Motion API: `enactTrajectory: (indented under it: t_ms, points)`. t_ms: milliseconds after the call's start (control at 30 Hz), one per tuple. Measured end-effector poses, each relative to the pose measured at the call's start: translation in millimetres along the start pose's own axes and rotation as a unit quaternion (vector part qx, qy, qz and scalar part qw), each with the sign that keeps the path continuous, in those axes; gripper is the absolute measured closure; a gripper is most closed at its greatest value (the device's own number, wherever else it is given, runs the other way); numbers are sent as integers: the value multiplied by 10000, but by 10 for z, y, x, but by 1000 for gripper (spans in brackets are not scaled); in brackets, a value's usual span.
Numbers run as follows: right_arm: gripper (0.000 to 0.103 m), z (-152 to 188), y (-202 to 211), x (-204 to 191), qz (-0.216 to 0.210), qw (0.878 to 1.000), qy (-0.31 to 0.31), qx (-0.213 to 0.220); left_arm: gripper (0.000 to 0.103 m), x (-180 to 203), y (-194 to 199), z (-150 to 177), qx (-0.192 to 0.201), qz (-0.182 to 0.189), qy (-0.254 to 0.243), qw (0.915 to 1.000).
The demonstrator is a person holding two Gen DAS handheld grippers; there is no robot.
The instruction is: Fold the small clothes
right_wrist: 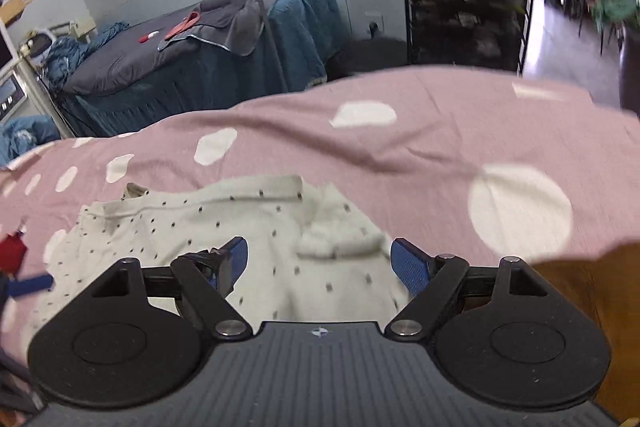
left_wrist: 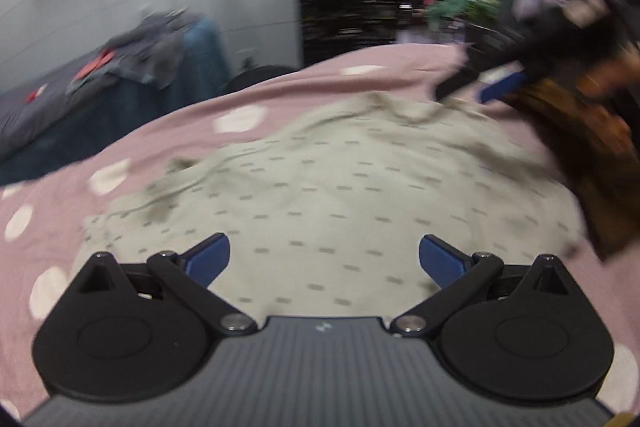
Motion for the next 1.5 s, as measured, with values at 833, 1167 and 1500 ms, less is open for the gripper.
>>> enactTrajectory:
  t_ms: [833, 1167, 1500]
  points:
    - [0, 235, 596, 165, -1085, 9905, -840, -113, 84, 1573, -753, -340, 31, 42, -2485, 9686]
    - [0, 214, 287, 85, -1125, 9875, -934, -590, 87, 729, -723, -434, -454, 1086, 713, 9905]
    - [0, 248, 55, 106, 103, 9933, -703, -906, 87, 493, -695, -252, -563, 1467, 1618, 9742]
Point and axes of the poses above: each gripper's, at about its wrist camera, not at the fingertips, and y roughly against the way its jaws point, x to its right, z to its underside, the point moved 8 cm from there along -y, roughly the way its jaws point, and after that the axes turned 5 degrees about -y, right-handed, at the moved point
